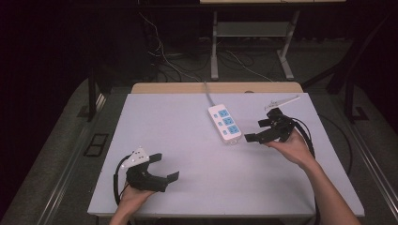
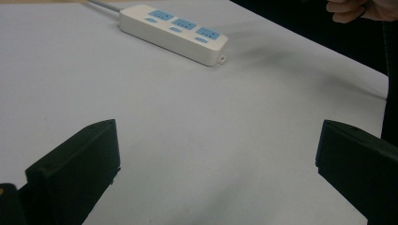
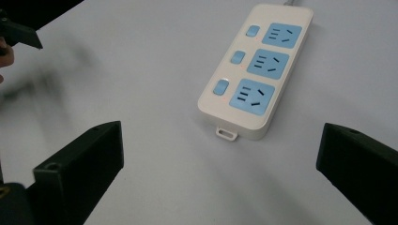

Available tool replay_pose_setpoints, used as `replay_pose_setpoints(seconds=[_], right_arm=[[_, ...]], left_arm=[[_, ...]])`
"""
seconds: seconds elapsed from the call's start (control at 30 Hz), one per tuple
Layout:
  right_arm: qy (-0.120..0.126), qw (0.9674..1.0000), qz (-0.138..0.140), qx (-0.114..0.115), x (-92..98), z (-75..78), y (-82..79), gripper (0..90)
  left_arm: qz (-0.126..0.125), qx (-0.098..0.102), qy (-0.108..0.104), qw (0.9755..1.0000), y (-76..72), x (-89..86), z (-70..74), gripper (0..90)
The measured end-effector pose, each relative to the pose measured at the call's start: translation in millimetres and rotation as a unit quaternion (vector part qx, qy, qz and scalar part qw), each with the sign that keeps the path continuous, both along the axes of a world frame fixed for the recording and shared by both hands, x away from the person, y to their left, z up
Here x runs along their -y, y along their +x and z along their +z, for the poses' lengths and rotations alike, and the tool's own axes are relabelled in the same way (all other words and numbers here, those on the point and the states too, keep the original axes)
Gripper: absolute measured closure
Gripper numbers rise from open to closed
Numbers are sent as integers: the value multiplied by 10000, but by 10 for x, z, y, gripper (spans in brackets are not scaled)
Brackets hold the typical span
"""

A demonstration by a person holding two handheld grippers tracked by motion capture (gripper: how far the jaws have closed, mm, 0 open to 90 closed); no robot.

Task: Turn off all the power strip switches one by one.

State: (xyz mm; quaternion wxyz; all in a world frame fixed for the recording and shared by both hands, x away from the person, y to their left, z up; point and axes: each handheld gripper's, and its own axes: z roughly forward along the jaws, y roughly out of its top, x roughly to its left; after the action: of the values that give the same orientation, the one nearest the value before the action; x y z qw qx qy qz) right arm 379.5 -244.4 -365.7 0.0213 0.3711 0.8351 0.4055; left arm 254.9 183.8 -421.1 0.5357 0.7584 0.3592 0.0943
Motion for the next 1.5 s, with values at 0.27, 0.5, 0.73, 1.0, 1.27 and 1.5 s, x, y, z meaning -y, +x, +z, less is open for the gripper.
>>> replay_pose_setpoints(seconds=[0.27, 0.5, 0.73, 1.0, 1.27, 1.5], right_arm=[[-128, 9999, 3, 1, -123, 49, 124, 10], [-202, 9998, -46, -27, -212, 61, 244, 10], [-246, 9996, -94, -53, -289, 57, 344, 10], [-359, 9992, -175, -85, -358, 59, 428, 43], [-537, 9980, -317, 73, -440, 47, 466, 460], [-354, 9989, -281, -116, -443, -33, 534, 722]], left_arm=[[45, 9, -60, 10000, 1, -23, 7, 0], [71, 19, -97, 9999, 4, -41, 10, 0], [96, 6, -106, 9999, 7, -55, 9, 0], [89, 3, -104, 9999, 8, -49, 6, 0], [94, 17, -131, 9999, 14, -65, 6, 0], [121, 13, -139, 9998, 20, -76, 2, 0]])
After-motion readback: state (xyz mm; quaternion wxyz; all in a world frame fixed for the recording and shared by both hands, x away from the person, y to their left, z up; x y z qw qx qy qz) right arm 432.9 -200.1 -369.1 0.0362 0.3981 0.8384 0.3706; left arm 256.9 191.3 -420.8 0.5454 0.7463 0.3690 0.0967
